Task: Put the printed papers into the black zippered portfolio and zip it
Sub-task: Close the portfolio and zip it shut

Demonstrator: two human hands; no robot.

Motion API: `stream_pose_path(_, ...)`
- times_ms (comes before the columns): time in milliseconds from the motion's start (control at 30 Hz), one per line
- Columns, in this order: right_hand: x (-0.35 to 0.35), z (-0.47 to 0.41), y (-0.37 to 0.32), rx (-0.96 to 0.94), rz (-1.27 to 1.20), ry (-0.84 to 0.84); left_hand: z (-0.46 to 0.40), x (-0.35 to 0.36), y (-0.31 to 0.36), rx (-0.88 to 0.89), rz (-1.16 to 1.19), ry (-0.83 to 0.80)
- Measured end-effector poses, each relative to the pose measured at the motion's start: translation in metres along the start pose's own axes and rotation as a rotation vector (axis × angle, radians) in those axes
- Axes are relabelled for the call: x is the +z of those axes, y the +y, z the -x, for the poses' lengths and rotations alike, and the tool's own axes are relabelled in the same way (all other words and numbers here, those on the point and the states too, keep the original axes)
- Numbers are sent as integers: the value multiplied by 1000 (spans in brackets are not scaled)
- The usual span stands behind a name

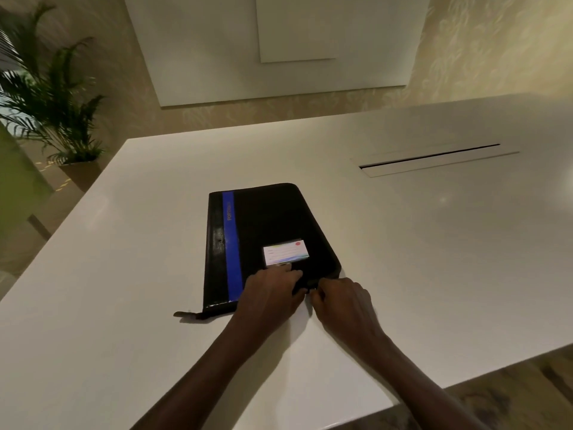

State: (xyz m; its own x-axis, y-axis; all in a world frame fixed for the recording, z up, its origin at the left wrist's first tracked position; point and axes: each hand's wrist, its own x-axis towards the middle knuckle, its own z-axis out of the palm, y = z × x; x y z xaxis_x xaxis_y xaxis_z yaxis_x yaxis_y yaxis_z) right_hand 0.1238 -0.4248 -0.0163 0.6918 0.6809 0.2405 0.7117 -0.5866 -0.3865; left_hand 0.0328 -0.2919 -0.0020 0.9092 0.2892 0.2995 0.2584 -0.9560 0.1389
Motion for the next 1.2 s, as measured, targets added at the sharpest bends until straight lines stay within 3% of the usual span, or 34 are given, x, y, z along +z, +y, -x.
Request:
stream_pose_path(267, -8, -4, 19, 43, 70, 64, -4, 3, -3, 120, -116, -58)
stream_pose_path(567, -11, -24, 45, 102, 84, 68, -7, 3, -1, 102, -74, -79)
stream_pose_path(833, -12, -46, 73, -7, -344, 24, -28, 6, 33, 3, -37, -56)
stream_pose_path(1033, -9, -56, 79, -32, -356, 41, -55, 10, 59, -47, -164, -191)
stream_pose_path(1100, -9, -63, 79, -41, -305, 84, -53, 9, 58, 40, -237, -189)
stream_pose_path(1200, -5, -84, 78, 1, -278, 89, -47, 10, 53, 191, -338, -61)
